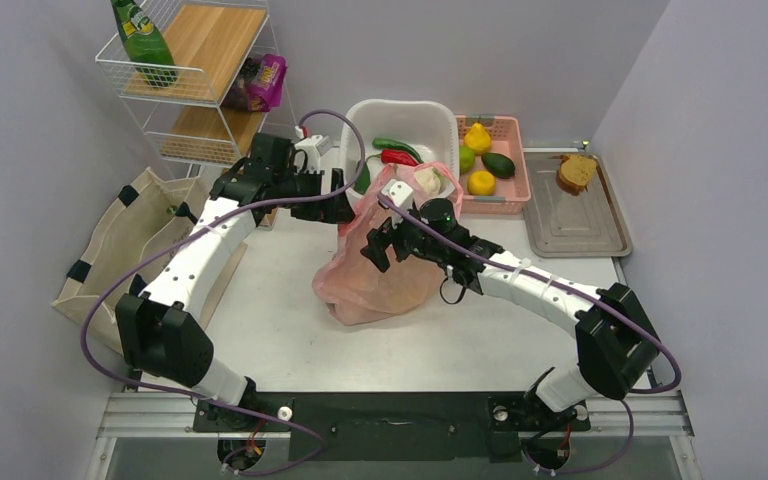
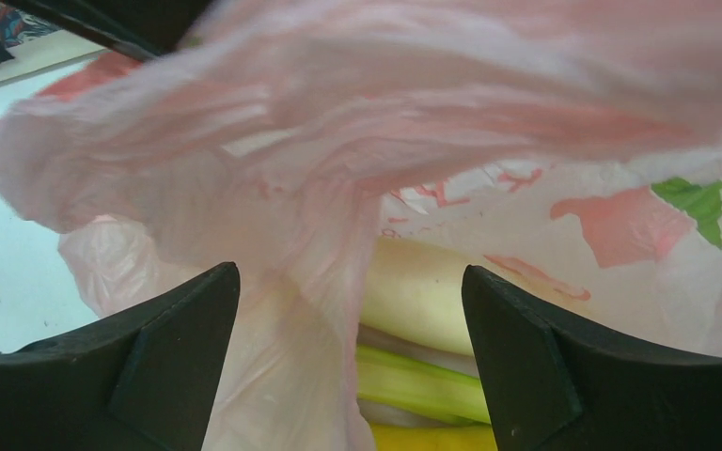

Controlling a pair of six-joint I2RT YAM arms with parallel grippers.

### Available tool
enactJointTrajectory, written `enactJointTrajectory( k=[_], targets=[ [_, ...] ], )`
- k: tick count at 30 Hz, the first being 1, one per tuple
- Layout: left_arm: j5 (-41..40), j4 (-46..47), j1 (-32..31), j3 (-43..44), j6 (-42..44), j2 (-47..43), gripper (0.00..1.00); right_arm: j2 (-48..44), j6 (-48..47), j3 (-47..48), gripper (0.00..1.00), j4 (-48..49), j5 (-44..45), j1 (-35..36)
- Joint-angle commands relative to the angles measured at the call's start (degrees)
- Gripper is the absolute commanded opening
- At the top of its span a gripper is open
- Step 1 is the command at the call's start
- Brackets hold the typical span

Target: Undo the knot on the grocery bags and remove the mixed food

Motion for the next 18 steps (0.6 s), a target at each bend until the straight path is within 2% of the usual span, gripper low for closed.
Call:
enactJointTrajectory(
  k=[1,5,7,10,13,15,16,17,18],
  targets=[
    [2.7,2.5,-0.6,0.0,0.9,-2.0,0.83,-1.8,2.0,-1.3,0.85,4.6,-2.2,-0.7],
    [-0.5,0.5,-1.3,1.3,1.8,0.3,0.83,0.8,3.0,0.0,0.87,4.8,-5.7,-0.2],
    [-1.6,-0.4,-1.3,1.8,2.0,1.2,0.79,2.0,3.7,0.5,0.87,4.9,-6.8,0.0],
    [-2.2,-0.6,-1.3,1.9,2.3,1.4,0.66,3.2,4.5,1.1,0.84,5.5,-8.6,0.6],
    [-1.8,-0.4,-1.2,2.1,2.6,1.6,0.55,4.6,5.7,2.2,0.76,6.4,-9.5,1.3],
    [-1.0,-0.6,-1.0,2.4,2.8,1.6,0.38,5.2,6.3,2.6,0.58,6.5,-9.7,1.4],
    [-1.0,-0.6,-0.9,2.5,2.9,1.6,0.32,5.3,6.3,2.8,0.41,6.3,-9.8,1.3],
    [-1.1,-0.6,-0.6,2.6,3.0,1.5,0.22,4.9,6.2,3.1,0.32,5.3,-10.2,0.9],
    [-1.3,-0.6,-0.2,2.6,3.1,1.3,0.16,4.5,6.1,3.2,0.12,3.8,-10.3,0.6]
  ],
)
